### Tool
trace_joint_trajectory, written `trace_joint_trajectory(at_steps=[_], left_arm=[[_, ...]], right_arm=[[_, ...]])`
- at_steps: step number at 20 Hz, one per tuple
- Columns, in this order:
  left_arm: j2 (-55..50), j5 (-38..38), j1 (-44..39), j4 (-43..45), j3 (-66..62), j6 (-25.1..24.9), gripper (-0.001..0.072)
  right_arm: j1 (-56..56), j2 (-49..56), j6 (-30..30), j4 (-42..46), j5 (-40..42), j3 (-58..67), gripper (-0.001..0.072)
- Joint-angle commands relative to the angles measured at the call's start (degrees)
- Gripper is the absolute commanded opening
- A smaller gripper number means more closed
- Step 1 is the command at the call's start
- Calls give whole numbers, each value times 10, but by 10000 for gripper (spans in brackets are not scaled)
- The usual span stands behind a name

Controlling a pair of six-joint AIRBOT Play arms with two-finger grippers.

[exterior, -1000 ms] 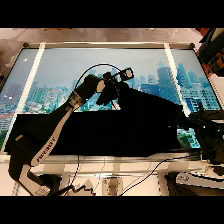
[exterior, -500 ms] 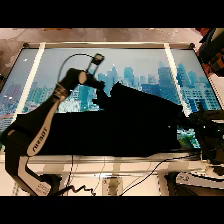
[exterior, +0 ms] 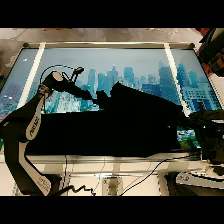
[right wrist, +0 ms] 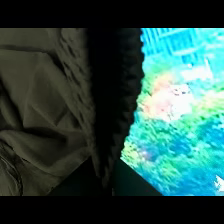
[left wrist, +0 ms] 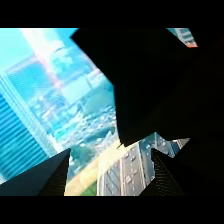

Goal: Fold the clothes and pants, and hang the long-sleeved shirts on hangers.

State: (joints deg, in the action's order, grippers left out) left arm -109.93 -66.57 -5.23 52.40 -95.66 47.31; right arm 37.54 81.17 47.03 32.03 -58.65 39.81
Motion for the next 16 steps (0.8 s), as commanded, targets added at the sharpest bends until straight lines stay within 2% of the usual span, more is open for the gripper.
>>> trace_joint_trajectory(at_steps=[1, 6, 7, 9, 10, 11, 12, 13, 16], left_arm=[[-14, -11, -7, -49, 1, -128, 539], [-19, 15, -31, -42, 1, -184, 532], [-23, 18, -36, -29, 1, -184, 482], [-30, 16, -44, 7, 1, -177, 322], [-31, 16, -47, 24, 1, -173, 286], [-31, 16, -49, 36, 1, -173, 210], [-30, 16, -50, 38, 1, -173, 62], [-28, 17, -50, 38, 0, -166, 12], [-4, 16, -37, 38, -23, -110, 12]], right_arm=[[0, 0, 0, 0, -1, 0, 25], [0, 0, 0, 0, -3, 0, 25], [0, 0, 0, 0, -3, 0, 25], [0, 0, 0, 0, -3, 0, 25], [0, 0, 0, 0, -3, 0, 25], [0, 0, 0, 0, -3, 0, 25], [0, 0, 0, 0, -4, 0, 25], [0, 0, 0, -1, -5, 0, 25], [0, -2, 0, -5, -14, 1, 25]])
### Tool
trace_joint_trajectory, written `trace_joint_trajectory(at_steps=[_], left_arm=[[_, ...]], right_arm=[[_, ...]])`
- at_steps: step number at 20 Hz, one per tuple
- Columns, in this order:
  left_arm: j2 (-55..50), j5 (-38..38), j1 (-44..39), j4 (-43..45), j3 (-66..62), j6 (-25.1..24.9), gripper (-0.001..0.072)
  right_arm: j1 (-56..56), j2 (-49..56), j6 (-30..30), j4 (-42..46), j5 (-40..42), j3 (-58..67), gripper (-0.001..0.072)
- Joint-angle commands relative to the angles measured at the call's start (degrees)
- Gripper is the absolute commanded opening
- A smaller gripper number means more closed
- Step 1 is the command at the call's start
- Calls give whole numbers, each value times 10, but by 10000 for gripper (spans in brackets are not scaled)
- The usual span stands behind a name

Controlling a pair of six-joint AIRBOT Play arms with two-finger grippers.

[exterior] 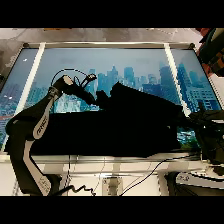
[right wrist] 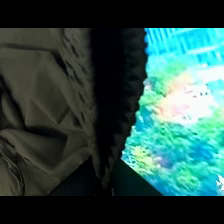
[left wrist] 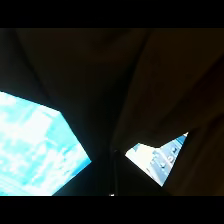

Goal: Fold the clothes and pants, and hang the long-sleeved shirts on hangers.

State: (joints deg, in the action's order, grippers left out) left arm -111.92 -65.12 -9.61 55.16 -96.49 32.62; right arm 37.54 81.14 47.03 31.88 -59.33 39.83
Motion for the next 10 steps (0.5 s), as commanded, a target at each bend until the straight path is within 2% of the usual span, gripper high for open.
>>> trace_joint_trajectory(at_steps=[1, 10], left_arm=[[31, 2, 15, 10, -25, 45, 12], [275, 2, 155, 11, -52, 47, 12]], right_arm=[[0, -4, 0, -4, -12, 0, 25], [0, -89, -2, 1, 15, 0, 25]])
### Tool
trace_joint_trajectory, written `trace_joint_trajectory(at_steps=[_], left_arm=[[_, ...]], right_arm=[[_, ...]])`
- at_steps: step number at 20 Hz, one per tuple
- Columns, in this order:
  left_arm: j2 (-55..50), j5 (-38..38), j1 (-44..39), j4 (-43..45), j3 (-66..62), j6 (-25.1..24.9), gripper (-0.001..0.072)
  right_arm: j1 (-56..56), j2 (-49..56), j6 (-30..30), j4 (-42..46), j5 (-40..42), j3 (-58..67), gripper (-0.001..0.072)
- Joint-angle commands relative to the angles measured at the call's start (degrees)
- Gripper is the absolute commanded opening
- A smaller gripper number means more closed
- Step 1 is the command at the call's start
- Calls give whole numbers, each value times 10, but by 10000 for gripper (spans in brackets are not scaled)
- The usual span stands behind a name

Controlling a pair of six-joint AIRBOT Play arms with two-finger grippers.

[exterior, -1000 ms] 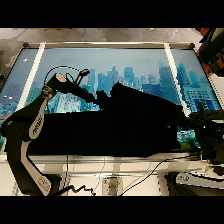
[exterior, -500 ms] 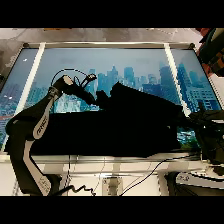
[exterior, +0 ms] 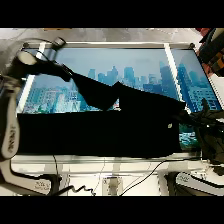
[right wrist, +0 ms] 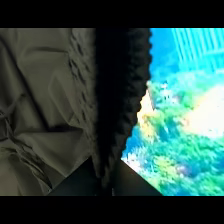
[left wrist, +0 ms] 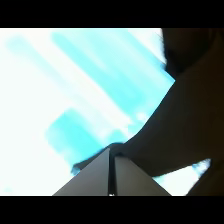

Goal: Fold the clothes and pants, and hang the long-sleeved shirts on hangers.

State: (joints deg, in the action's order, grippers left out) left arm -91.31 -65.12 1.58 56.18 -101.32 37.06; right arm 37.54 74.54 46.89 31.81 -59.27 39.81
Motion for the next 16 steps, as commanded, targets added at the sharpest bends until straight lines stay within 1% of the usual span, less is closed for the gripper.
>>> trace_joint_trajectory(at_steps=[1, 3, 4, 7, 9, 12, 16], left_arm=[[89, 2, 58, 4, -3, 3, 13], [119, 2, 88, 28, -3, 7, 12], [129, 2, 102, 54, -3, 30, 12], [134, -8, 136, 155, 0, 150, 12], [130, -8, 151, 191, 9, 189, 12], [125, -21, 158, 229, 10, 192, 12], [124, -16, 162, 328, 18, 191, 12]], right_arm=[[0, -26, -1, 1, 16, 1, 25], [0, -28, -1, 2, 17, 1, 25], [0, -28, -1, 2, 17, 0, 25], [-1, -28, 0, 1, 19, 0, 25], [-1, -28, 0, 1, 19, 1, 24], [-1, -28, 0, 2, 28, 1, 25], [-1, -28, 0, 2, 47, 0, 25]])
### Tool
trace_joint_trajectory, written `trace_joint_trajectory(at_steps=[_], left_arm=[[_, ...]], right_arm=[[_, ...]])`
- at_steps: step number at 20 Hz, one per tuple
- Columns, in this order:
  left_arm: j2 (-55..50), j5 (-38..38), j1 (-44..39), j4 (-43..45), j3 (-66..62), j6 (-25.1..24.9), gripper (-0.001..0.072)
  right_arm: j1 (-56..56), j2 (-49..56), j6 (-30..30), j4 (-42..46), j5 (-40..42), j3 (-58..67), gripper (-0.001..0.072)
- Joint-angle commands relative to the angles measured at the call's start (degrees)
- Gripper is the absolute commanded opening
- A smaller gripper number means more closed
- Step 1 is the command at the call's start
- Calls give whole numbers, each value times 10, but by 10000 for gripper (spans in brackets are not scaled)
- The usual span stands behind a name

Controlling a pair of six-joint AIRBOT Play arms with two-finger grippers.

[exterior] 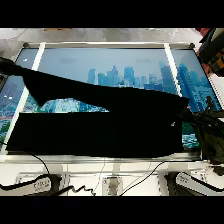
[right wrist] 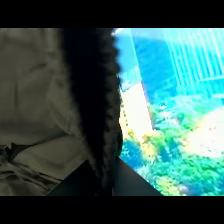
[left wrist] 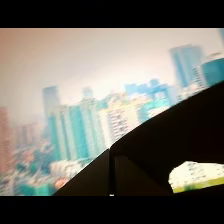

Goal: Fold the clothes and pants, and hang the long-sleeved shirts on hangers.

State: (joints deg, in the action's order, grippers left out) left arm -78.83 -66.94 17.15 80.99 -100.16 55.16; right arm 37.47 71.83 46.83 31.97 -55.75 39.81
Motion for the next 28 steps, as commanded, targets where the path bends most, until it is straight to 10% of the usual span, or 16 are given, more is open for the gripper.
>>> trace_joint_trajectory(at_steps=[1, 13, 17, 28], left_arm=[[-3, 11, 11, 91, 13, 10, 13], [-173, 1, 31, 139, 19, 14, 12], [-213, 3, 31, 227, 20, 118, 11], [-156, 219, 13, 225, -29, 182, 11]], right_arm=[[0, 0, 0, 0, 12, 0, 24], [0, 0, 0, 34, 52, 0, 25], [0, 0, 1, 56, 63, 0, 25], [0, 0, 2, 39, 103, 0, 25]])
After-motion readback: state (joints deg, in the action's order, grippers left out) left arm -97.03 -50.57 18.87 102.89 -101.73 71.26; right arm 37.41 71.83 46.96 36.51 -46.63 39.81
